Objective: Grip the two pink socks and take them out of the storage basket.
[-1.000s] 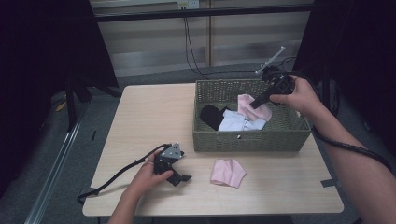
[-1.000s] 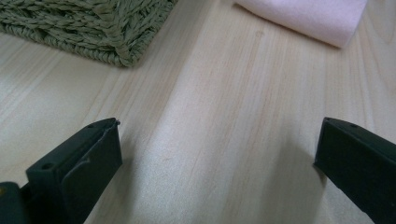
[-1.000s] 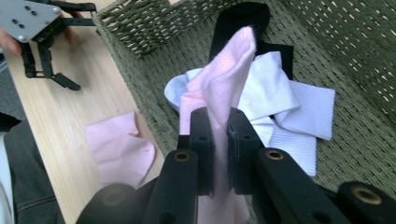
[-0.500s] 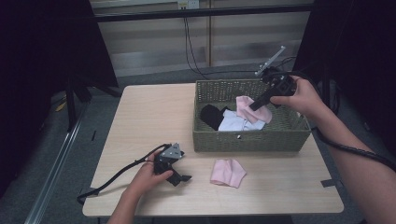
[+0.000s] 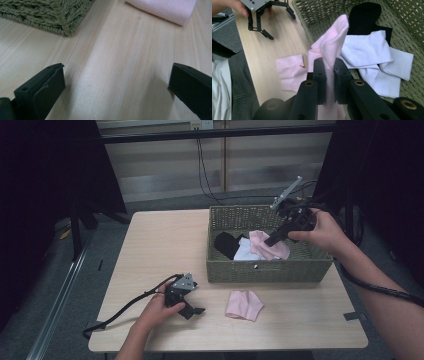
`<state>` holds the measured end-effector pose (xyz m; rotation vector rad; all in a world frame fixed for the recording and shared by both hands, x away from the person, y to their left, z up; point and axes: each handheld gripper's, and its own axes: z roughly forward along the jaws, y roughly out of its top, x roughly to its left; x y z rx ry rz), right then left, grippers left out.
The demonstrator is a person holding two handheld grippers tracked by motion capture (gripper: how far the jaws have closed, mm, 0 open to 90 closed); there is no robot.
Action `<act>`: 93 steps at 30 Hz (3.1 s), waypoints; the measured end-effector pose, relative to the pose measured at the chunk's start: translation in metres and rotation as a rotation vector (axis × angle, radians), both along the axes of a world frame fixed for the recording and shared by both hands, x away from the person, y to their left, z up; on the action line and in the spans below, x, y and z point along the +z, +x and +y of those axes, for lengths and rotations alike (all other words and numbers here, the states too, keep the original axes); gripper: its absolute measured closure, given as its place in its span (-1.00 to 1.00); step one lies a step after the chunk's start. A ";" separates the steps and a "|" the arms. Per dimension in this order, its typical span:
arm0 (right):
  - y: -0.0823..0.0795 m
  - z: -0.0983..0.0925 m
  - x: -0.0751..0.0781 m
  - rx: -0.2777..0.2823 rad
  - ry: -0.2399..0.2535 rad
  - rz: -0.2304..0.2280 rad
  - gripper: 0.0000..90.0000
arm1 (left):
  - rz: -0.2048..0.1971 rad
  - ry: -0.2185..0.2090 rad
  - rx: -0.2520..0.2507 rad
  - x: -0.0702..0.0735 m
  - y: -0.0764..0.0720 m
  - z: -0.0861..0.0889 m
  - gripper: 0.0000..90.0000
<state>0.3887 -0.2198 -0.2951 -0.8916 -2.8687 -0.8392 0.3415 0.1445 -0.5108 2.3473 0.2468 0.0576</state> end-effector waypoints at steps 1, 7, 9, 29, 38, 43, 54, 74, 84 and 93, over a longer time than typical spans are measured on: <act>-0.001 0.000 -0.001 0.005 0.006 0.002 0.82 | 0.000 0.000 0.000 0.000 0.000 0.000 -1.00; -0.008 0.002 -0.004 0.024 0.009 -0.001 0.81 | -0.001 -0.002 0.002 0.000 0.000 0.000 -1.00; -0.011 0.003 -0.006 0.030 0.014 0.001 0.81 | -0.001 -0.002 0.002 0.000 0.000 0.000 -1.00; -0.034 0.008 -0.025 0.083 0.026 0.006 0.79 | -0.004 -0.001 0.000 0.000 0.000 0.000 -1.00; -0.039 0.015 -0.037 0.103 0.019 0.010 0.79 | -0.004 -0.001 0.000 0.000 0.000 0.000 -1.00; -0.040 0.016 -0.045 0.100 0.017 0.016 0.79 | -0.002 -0.002 0.001 0.000 0.000 0.000 -1.00; -0.041 0.018 -0.059 0.106 0.012 0.018 0.79 | 0.000 -0.001 0.002 0.000 0.000 0.000 -1.00; -0.046 0.019 -0.079 0.081 0.006 0.046 0.30 | -0.001 -0.001 0.001 0.000 0.000 0.000 -1.00; -0.054 0.008 -0.083 0.055 0.023 0.023 -0.02 | -0.001 -0.001 0.002 0.000 0.000 0.000 -1.00; -0.068 -0.006 -0.103 0.013 0.024 0.021 -0.17 | -0.001 -0.001 0.001 0.000 0.000 0.000 -1.00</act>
